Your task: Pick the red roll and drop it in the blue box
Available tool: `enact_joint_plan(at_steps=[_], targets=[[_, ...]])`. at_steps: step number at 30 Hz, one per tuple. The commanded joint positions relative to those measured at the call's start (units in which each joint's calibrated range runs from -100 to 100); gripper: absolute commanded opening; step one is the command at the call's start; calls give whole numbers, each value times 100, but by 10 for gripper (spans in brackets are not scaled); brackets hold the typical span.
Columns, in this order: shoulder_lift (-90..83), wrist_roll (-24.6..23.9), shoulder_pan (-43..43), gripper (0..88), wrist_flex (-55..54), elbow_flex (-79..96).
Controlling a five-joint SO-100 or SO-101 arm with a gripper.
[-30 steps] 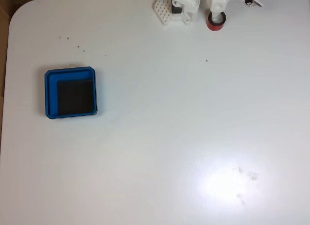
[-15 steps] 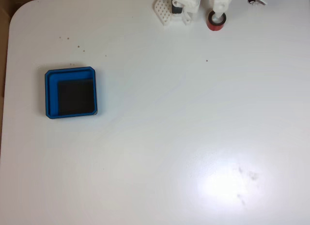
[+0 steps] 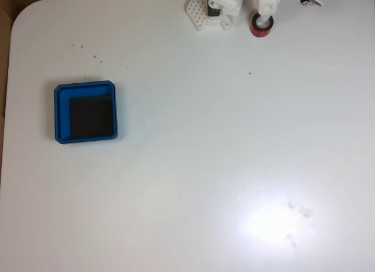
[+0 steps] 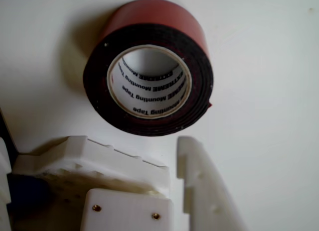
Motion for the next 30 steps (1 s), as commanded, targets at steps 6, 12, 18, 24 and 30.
enact_joint_plan(at_steps=[6, 12, 18, 24, 30], targets=[[-15, -10, 10, 327, -445, 191], [-15, -1, 20, 327, -561, 209], [-15, -1, 20, 327, -561, 218], [-15, -1, 20, 327, -561, 218], [-15, -1, 20, 327, -561, 218]])
